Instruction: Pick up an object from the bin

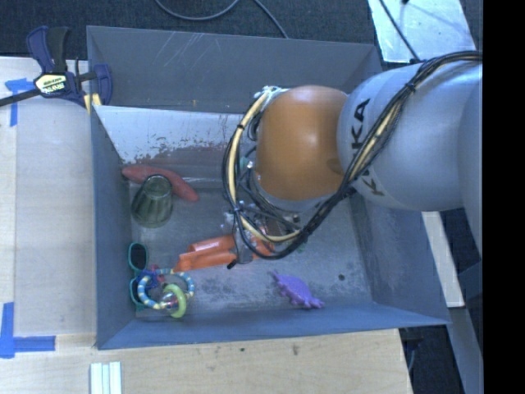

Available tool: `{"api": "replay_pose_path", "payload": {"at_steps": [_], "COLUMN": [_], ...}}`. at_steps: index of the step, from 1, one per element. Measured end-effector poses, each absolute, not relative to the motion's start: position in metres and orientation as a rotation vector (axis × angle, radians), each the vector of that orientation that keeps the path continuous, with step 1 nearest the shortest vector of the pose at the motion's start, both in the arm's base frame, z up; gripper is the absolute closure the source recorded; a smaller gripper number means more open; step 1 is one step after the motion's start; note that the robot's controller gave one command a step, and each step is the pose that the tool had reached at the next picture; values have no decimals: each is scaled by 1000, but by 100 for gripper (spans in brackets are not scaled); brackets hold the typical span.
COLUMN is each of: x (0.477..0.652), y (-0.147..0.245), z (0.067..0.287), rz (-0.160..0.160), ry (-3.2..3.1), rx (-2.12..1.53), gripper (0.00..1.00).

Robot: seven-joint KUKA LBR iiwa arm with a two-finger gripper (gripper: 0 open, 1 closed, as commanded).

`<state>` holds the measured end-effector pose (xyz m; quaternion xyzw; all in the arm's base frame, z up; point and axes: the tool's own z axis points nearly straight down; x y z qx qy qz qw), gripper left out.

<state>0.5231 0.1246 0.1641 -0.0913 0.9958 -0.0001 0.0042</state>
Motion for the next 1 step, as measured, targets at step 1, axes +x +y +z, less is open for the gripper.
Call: {"api": "replay_pose_path", "payload": {"at_steps": [1], "x": [527], "y": [99], "z": [311], "rz": [-2], "ry": [3104], "rx": [-456], "gripper": [100]}}
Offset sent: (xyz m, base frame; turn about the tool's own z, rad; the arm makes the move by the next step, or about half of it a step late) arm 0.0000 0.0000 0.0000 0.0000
